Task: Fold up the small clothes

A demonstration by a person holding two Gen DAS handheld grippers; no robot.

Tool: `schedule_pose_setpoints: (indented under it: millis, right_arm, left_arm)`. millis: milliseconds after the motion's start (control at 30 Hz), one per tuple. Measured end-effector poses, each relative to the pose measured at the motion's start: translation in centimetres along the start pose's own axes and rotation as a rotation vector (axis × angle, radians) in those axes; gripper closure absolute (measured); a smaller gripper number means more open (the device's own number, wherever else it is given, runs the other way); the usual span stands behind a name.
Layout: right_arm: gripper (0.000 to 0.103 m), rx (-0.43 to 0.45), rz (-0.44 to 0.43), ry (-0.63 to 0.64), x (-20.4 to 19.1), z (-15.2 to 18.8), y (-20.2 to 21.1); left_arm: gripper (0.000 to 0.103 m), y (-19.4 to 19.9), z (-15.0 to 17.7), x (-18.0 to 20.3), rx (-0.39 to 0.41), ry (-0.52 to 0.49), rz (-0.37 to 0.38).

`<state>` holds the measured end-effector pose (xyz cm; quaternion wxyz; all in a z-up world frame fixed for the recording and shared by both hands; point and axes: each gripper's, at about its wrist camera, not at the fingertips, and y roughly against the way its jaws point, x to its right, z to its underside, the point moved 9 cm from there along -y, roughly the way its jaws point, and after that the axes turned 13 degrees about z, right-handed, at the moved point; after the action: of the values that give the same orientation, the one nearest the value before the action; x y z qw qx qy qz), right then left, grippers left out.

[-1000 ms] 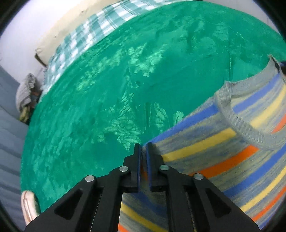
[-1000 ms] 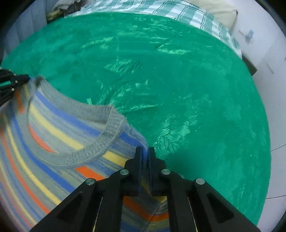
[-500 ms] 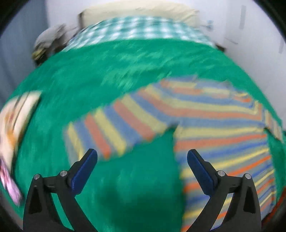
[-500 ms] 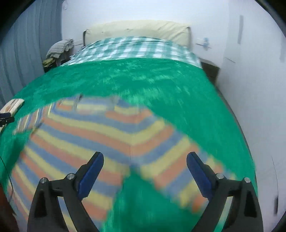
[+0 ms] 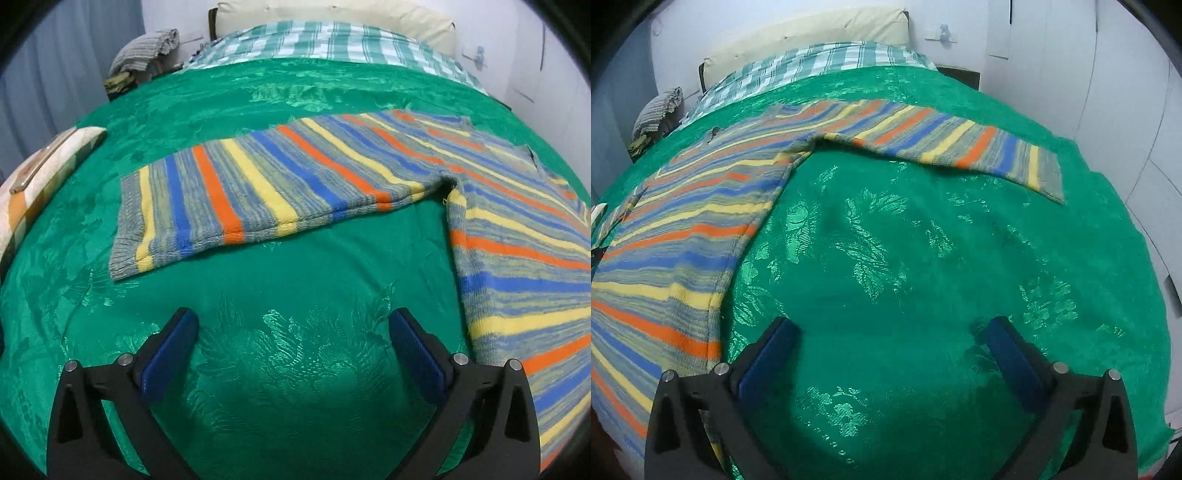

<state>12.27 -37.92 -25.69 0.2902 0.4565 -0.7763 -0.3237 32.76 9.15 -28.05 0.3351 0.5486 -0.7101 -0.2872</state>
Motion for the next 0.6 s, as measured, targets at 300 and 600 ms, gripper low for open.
schedule_pose_setpoints:
  millis: [300,600]
  right_arm:
    - [0.000,0.018,0.006,0.002,-0.15,0.21,0.07]
    - [0.000,0.030,-0.006,-0.002,-0.16,-0.08,-0.05]
  left_arm:
    - [0.000,-0.05,0.06,-0.25,0.001,0.002,0.000]
    - [0.000,-0.25,-0.07,-0.29,0.002,0.002,0.000]
